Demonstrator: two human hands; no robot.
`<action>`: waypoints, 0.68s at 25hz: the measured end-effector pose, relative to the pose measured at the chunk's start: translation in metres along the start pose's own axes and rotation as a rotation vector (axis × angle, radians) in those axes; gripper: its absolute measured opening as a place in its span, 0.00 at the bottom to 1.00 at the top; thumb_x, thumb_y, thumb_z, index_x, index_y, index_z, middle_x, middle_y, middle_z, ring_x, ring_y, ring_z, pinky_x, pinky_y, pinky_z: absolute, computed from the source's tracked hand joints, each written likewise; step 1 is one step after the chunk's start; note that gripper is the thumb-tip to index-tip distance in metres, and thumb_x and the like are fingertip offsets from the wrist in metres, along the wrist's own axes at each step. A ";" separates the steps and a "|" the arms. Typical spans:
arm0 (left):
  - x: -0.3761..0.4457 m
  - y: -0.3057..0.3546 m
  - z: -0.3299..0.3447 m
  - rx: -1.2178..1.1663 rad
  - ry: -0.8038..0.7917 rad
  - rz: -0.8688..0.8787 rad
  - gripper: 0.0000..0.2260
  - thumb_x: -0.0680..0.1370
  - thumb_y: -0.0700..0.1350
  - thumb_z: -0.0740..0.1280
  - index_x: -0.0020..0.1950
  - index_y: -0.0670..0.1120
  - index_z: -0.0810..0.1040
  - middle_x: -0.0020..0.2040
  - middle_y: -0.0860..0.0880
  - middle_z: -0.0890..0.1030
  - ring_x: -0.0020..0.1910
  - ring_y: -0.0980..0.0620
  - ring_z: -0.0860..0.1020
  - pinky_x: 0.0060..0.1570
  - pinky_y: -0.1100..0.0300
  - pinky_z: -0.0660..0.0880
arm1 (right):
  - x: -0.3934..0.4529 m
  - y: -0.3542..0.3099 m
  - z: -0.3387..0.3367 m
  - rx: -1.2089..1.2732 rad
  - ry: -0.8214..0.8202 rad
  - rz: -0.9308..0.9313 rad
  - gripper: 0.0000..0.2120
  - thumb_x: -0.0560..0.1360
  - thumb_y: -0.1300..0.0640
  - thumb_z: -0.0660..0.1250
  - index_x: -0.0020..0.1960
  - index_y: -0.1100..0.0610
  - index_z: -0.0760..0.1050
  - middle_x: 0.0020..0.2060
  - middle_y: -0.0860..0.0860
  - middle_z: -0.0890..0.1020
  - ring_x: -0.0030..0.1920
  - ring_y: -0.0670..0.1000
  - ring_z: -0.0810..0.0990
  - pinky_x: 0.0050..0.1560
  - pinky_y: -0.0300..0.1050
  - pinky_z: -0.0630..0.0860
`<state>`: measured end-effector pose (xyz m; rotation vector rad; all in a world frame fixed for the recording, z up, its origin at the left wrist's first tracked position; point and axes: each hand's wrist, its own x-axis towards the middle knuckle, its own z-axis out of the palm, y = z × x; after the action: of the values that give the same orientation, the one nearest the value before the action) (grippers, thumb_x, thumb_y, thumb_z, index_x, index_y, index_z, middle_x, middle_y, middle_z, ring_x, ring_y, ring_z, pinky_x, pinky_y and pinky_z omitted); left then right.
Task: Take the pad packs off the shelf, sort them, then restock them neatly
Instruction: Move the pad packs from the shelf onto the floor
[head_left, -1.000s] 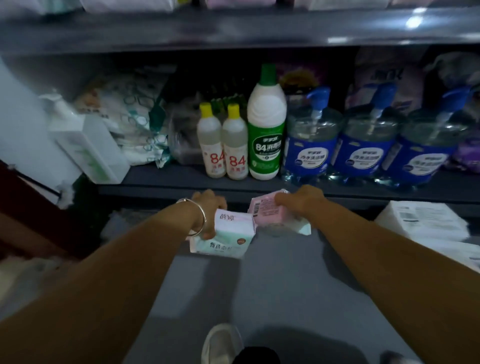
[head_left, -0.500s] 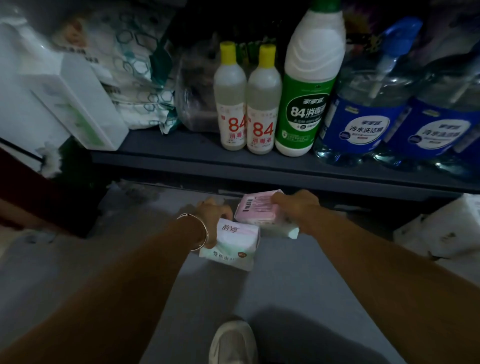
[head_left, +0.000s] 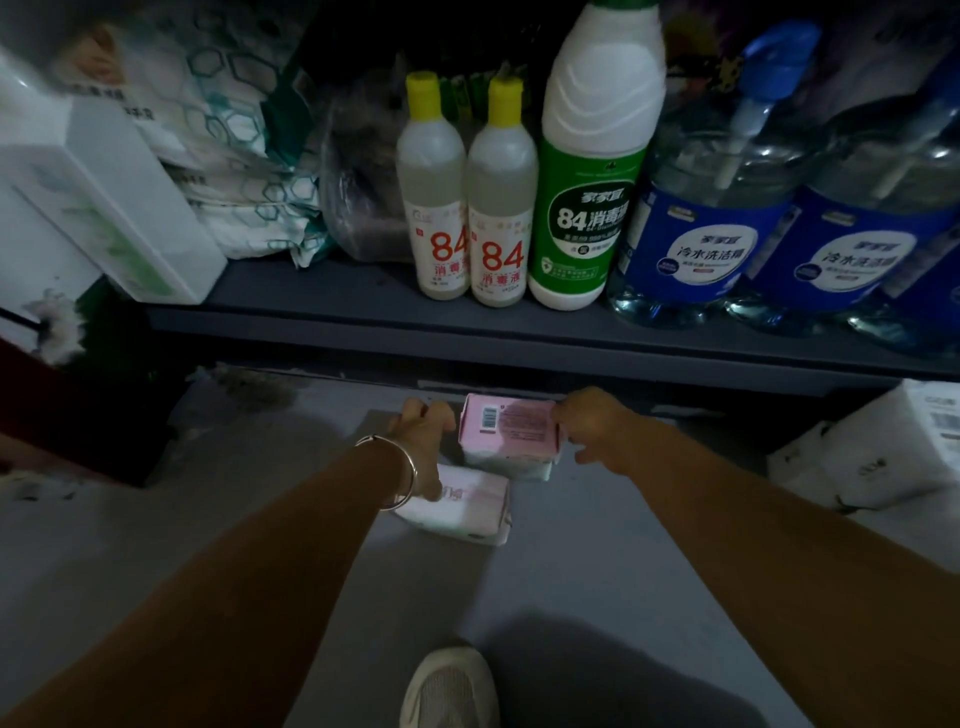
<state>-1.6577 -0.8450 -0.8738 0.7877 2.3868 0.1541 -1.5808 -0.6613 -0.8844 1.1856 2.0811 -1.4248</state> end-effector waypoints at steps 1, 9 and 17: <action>0.000 0.006 -0.008 0.013 0.007 0.020 0.31 0.66 0.38 0.76 0.64 0.50 0.66 0.63 0.48 0.65 0.64 0.46 0.67 0.61 0.55 0.69 | -0.006 -0.004 -0.008 -0.073 0.022 -0.045 0.06 0.78 0.61 0.60 0.44 0.60 0.73 0.44 0.57 0.76 0.42 0.54 0.74 0.49 0.48 0.75; -0.030 0.096 -0.110 0.105 0.199 0.268 0.24 0.69 0.40 0.73 0.62 0.45 0.70 0.63 0.45 0.69 0.62 0.46 0.71 0.59 0.61 0.67 | -0.104 -0.058 -0.107 -0.745 0.222 -0.434 0.12 0.74 0.65 0.62 0.56 0.63 0.78 0.54 0.60 0.80 0.55 0.60 0.78 0.51 0.46 0.75; -0.108 0.196 -0.247 0.083 0.453 0.476 0.20 0.70 0.38 0.72 0.60 0.44 0.73 0.52 0.48 0.71 0.46 0.52 0.71 0.49 0.65 0.69 | -0.234 -0.126 -0.224 -0.839 0.557 -0.627 0.12 0.74 0.66 0.60 0.56 0.63 0.78 0.52 0.61 0.80 0.53 0.61 0.78 0.53 0.51 0.77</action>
<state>-1.6362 -0.7281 -0.5624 1.4864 2.5792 0.4714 -1.5069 -0.5823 -0.5543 0.6165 3.1331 -0.2206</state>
